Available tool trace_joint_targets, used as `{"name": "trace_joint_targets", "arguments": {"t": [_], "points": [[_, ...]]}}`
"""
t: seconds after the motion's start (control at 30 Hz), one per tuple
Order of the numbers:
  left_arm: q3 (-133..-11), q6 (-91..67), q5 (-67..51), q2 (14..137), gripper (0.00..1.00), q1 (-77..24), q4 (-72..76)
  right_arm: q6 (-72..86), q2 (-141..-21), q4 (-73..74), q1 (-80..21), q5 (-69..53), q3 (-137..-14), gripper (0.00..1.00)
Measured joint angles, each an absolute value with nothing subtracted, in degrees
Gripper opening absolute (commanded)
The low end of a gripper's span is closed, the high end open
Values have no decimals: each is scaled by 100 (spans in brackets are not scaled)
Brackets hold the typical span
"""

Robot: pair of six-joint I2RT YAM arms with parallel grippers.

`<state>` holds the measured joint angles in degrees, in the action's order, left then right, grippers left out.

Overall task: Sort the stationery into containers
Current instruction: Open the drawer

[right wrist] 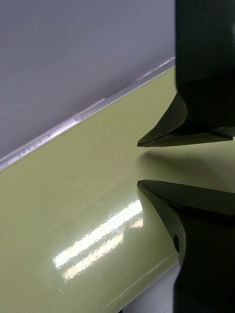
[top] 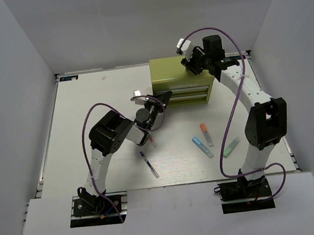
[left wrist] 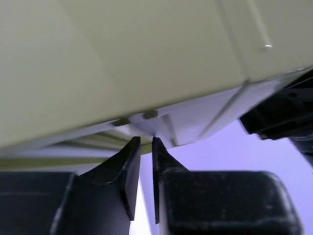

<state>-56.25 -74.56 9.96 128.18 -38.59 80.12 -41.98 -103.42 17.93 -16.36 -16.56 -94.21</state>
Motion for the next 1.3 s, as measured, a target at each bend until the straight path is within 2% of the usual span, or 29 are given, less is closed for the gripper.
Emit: {"name": "trace_joint_targets", "arguments": {"t": [0.37, 0.4, 0.43, 0.5, 0.57, 0.8, 1.3], "points": [[-4875, -7397, 1267, 12713, 0, -3763, 7712, -4178, -10440, 1918, -1752, -1525, -9585, 40], [-4871, -7397, 1267, 12713, 0, -3763, 7708, -4176, -10440, 1918, -1756, -1514, -9588, 42], [-4869, -7402, 1264, 12713, 3, -3763, 7708, -4176, -10440, 1916, -1761, -1503, -9588, 44], [-4869, -7402, 1240, 12707, 23, -3763, 7706, -4154, -10440, 1916, -1767, -1492, -9594, 45], [-4871, -7419, 1155, 12696, 33, -3763, 7697, -4143, -10440, 1916, -1776, -1490, -9603, 49], [-4873, -7389, 954, 12473, 48, -3763, 7673, -4099, -10440, 1920, -1782, -1485, -9616, 49], [-5465, -7345, 845, 12420, 49, -3763, 7671, -4095, -10440, 1920, -1802, -1424, -9616, 49]]}}
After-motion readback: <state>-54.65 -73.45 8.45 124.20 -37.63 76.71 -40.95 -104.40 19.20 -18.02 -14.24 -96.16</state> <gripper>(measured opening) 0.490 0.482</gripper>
